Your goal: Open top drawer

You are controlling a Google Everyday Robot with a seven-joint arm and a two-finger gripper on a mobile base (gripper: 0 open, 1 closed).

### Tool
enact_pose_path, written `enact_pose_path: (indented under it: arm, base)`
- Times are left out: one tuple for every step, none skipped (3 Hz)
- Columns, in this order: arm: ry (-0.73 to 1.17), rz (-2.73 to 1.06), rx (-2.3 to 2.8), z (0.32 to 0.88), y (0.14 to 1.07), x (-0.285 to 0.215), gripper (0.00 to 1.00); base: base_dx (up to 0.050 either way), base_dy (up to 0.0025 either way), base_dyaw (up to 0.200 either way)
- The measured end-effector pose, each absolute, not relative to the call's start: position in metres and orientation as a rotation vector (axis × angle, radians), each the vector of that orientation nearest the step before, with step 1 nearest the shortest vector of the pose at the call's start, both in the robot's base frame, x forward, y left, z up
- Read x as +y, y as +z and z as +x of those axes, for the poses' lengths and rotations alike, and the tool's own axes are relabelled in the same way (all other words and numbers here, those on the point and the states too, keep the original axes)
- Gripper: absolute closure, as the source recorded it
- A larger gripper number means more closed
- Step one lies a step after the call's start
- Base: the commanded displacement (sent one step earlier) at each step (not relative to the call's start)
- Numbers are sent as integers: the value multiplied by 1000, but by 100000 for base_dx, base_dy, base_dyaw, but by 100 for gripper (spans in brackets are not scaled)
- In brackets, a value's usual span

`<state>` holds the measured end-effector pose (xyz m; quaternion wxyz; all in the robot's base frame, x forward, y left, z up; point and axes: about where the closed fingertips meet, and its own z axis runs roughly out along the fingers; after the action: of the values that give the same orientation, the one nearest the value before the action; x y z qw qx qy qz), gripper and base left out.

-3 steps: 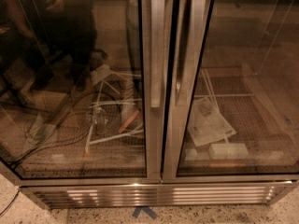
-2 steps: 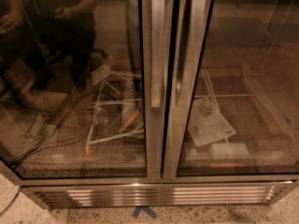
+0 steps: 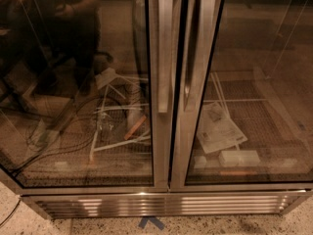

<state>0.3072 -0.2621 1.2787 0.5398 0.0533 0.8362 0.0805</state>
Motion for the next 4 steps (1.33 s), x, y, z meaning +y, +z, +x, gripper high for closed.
enact_pose_path:
  arm:
    - [191, 127, 1988, 307, 1279, -262, 0]
    - [191, 127, 1988, 307, 1279, -262, 0]
    - [191, 127, 1988, 307, 1279, -262, 0]
    - [191, 127, 1988, 307, 1279, -262, 0]
  base:
    - [-4495, -197, 8797]
    - [-4494, -198, 8799]
    - [-4950, -1, 5]
    - [-4950, 0, -2]
